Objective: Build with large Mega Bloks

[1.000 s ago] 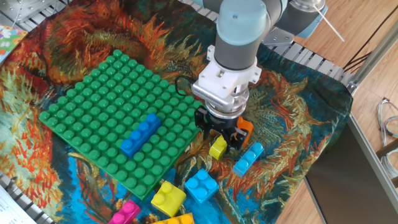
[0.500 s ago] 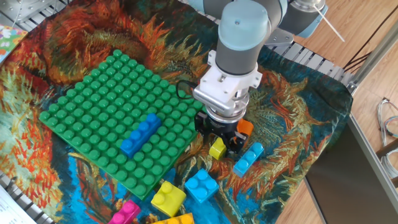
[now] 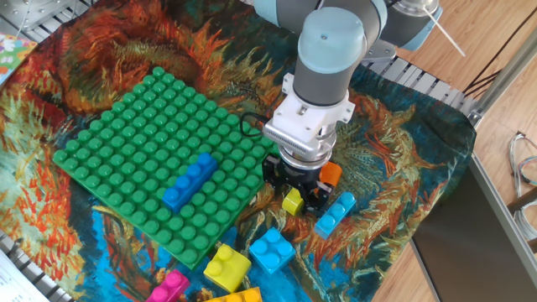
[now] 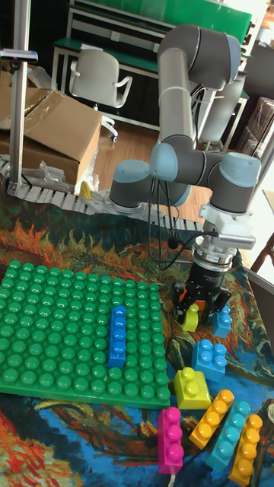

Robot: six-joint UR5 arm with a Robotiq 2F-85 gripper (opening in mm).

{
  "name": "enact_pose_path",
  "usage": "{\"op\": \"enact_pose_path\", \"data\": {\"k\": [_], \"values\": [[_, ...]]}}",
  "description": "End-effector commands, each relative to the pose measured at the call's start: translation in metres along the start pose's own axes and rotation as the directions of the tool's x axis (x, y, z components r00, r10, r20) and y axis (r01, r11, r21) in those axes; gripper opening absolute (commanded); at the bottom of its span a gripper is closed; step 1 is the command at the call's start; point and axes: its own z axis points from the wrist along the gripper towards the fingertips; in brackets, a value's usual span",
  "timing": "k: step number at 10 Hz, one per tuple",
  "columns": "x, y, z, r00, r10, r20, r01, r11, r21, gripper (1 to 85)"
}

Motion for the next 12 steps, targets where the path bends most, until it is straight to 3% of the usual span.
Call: {"op": "enact_pose_path", "data": {"k": [1,4,6,9,11,12], "values": [[-0.001,0.001,0.002,1.000,0.011,0.012,-0.011,1.000,-0.015,27.0],[0.005,-0.008,0.002,1.000,0.018,-0.013,-0.017,1.000,0.020,14.0],[0.011,-0.010,0.001,0.999,0.027,-0.033,-0.027,0.999,0.028,12.0],[0.020,-0.012,0.001,0.996,0.061,-0.069,-0.058,0.997,0.042,1.3],[0.021,-0.012,-0.002,0.994,0.078,-0.073,-0.075,0.996,0.049,1.3],[0.018,-0.007,-0.005,0.994,0.085,-0.069,-0.083,0.996,0.034,1.3]]}}
